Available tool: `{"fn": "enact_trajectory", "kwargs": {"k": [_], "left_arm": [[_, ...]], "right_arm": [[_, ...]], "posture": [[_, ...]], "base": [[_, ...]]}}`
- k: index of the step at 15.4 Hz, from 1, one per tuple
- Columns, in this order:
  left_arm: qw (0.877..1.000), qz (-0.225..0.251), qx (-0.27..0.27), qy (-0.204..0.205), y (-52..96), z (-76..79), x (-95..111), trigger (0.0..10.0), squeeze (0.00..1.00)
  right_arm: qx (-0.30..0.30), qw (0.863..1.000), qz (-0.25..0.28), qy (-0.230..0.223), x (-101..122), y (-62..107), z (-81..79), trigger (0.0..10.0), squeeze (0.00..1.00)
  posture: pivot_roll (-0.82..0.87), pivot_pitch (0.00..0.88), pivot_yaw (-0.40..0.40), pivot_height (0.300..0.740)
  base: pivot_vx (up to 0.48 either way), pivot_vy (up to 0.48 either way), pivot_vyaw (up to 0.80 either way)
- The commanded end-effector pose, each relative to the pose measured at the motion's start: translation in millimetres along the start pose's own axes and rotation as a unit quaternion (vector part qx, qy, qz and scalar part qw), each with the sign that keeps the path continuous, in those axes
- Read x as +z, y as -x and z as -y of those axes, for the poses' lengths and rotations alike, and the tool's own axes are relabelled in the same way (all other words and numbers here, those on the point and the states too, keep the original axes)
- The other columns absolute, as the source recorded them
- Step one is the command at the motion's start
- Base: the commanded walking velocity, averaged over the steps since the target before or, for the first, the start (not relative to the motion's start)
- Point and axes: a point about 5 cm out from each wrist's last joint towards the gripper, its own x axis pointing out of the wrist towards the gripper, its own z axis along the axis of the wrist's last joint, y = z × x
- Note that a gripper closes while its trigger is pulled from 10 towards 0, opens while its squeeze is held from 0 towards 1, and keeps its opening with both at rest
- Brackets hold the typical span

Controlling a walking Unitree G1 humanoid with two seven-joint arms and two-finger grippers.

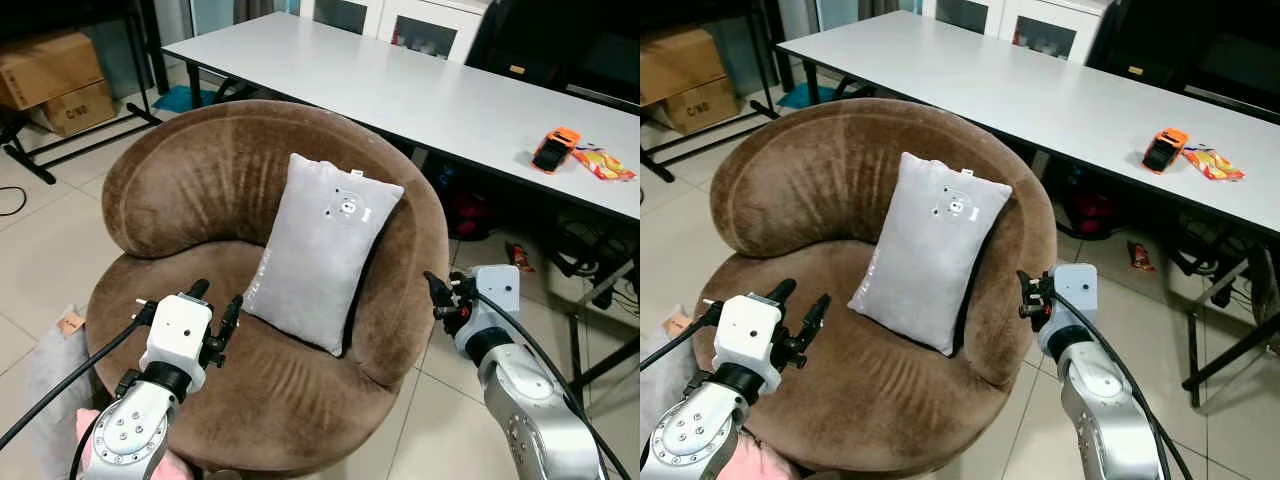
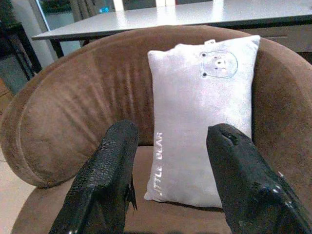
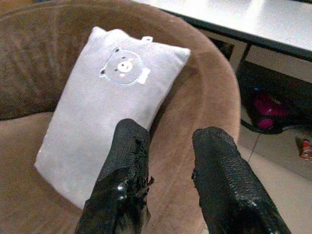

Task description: Move the pillow to the sofa from floor

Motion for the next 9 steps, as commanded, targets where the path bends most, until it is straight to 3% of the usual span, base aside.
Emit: {"fn": "enact_trajectory", "kwargs": {"k": [1, 3, 9], "left_arm": [[1.0, 0.003, 0.004, -0.003, 0.5, 0.7, 1.0, 10.0, 0.0], [1.0, 0.002, 0.009, -0.004, 2.1, 0.3, 0.7, 10.0, 0.0], [1.0, 0.001, 0.018, -0.003, 4.1, -1.5, 0.2, 10.0, 0.0]], "right_arm": [[0.002, 1.0, -0.003, 0.001, 1.7, 1.8, -1.1, 10.0, 0.0], [0.004, 1.0, -0.008, 0.014, 3.6, 1.0, -3.5, 10.0, 0.0], [0.009, 1.0, -0.019, 0.017, 3.8, -1.7, -5.5, 10.0, 0.0]], "posture": [[0.03, 0.0, -0.081, 0.74], [0.04, 0.0, -0.087, 0.74], [0.05, 0.0, -0.096, 0.74]], "base": [[0.0, 0.0, 0.0], [0.0, 0.0, 0.0], [-0.289, 0.0, 0.0]]}}
